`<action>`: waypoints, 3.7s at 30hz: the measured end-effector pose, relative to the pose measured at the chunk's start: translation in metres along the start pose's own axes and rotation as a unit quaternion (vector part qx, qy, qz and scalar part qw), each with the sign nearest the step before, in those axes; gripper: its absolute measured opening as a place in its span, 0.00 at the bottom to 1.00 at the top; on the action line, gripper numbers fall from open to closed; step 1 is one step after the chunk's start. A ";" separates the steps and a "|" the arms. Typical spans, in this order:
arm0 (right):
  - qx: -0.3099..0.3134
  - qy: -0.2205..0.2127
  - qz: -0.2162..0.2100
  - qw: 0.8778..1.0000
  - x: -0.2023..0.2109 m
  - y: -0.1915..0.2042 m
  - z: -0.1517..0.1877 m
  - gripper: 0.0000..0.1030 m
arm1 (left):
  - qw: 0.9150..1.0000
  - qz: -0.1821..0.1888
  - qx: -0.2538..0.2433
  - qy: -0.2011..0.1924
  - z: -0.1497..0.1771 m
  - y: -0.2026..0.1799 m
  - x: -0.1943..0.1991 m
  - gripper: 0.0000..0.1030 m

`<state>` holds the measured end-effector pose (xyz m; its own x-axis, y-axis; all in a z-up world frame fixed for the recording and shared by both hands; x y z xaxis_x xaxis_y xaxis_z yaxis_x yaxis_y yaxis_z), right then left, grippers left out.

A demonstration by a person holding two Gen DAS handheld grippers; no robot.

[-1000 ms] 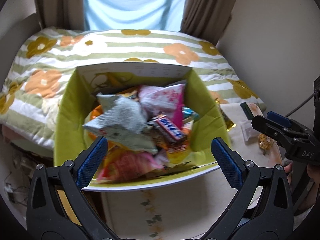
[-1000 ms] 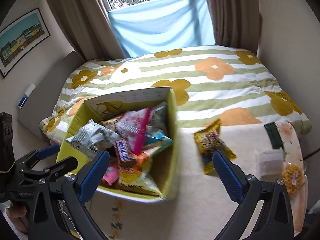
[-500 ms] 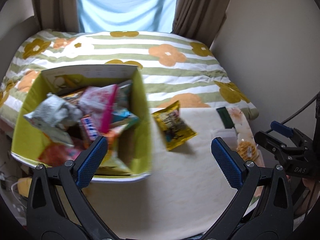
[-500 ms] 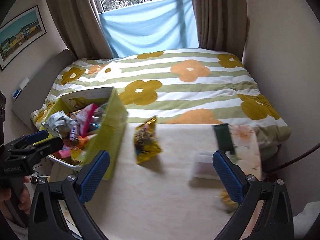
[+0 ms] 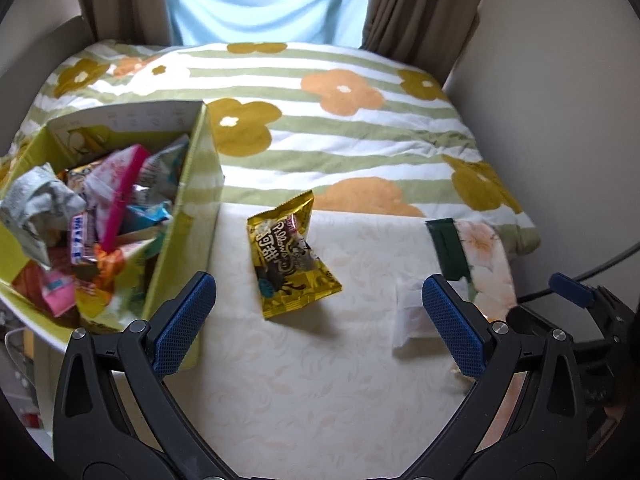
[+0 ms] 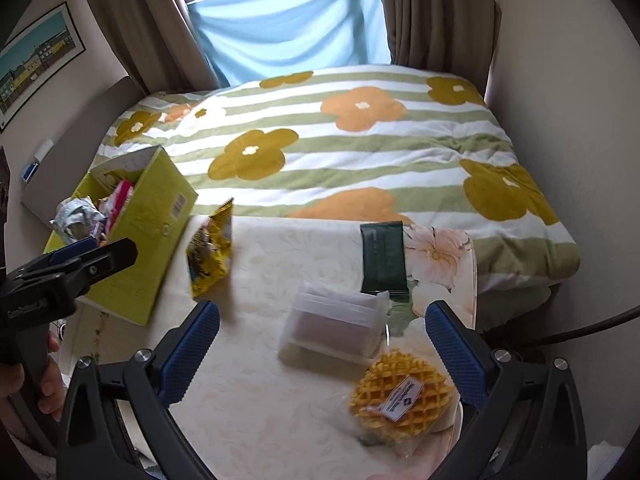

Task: Organize snacks

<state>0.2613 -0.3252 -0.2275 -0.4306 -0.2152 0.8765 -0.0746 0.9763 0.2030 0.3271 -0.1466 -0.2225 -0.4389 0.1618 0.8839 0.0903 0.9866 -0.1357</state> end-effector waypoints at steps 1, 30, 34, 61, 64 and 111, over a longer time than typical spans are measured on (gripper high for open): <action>-0.001 0.003 0.000 1.000 -0.004 -0.002 0.000 1.00 | 1.000 -0.006 0.000 0.005 -0.001 -0.001 -0.009 0.99; -0.032 0.034 0.046 0.998 -0.110 0.008 0.024 1.00 | 0.989 -0.094 -0.082 0.085 -0.017 0.010 -0.145 0.76; -0.041 0.036 0.061 0.997 -0.117 0.006 0.023 1.00 | 0.987 -0.098 -0.094 0.085 -0.018 0.010 -0.146 0.70; -0.024 0.079 0.105 0.991 -0.140 0.005 0.024 0.79 | 0.989 -0.080 -0.100 0.067 -0.016 0.013 -0.132 0.47; -0.016 0.077 0.105 0.991 -0.138 0.008 0.023 0.72 | 0.990 -0.077 -0.100 0.065 -0.014 0.012 -0.129 0.46; 0.056 -0.068 -0.011 0.996 0.022 0.132 -0.057 0.70 | 0.997 -0.012 -0.042 -0.070 -0.031 0.122 0.096 0.21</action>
<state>0.2929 -0.2028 -0.1566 -0.5448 -0.2397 0.8036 -0.1830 0.9692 0.1651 0.3236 -0.0115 -0.1409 -0.5621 0.1449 0.8143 0.1495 0.9861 -0.0723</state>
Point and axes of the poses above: each gripper's, at about its wrist camera, not at the fingertips, and x roughly against the way its jaws point, y to its left, z to its underside, the point moved 4 cm from there along -x, roughly the way its jaws point, and after that the axes turned 6 degrees about y, right-handed, at the moved point
